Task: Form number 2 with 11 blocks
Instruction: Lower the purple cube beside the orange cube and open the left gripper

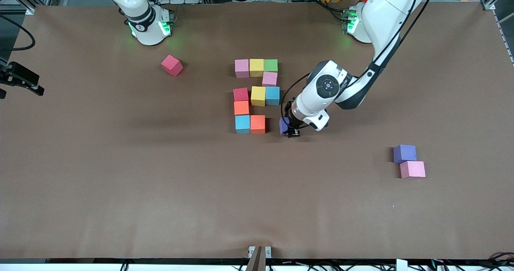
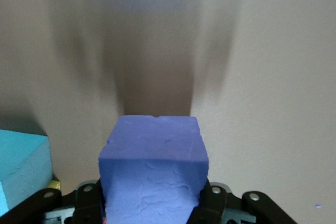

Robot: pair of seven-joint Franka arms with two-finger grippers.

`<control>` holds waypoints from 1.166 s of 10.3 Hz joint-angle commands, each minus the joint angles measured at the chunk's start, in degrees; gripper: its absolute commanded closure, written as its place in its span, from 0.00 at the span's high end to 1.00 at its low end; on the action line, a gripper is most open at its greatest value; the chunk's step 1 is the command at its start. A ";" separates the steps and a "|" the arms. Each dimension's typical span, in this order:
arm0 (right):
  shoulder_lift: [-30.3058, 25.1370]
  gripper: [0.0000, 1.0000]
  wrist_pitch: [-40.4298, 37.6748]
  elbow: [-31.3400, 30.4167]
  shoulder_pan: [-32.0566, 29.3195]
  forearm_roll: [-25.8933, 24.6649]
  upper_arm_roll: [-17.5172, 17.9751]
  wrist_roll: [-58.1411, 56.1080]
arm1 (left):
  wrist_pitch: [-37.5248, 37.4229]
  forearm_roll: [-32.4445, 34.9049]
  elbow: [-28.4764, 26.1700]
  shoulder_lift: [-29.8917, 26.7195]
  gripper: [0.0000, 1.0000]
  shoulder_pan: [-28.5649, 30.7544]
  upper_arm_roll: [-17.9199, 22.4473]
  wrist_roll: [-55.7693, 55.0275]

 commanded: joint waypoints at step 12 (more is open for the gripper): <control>0.08 1.00 -0.46 0.21 -0.45 0.64 0.43 0.44 | 2.08 -0.17 5.58 4.44 0.44 -9.44 6.07 -2.92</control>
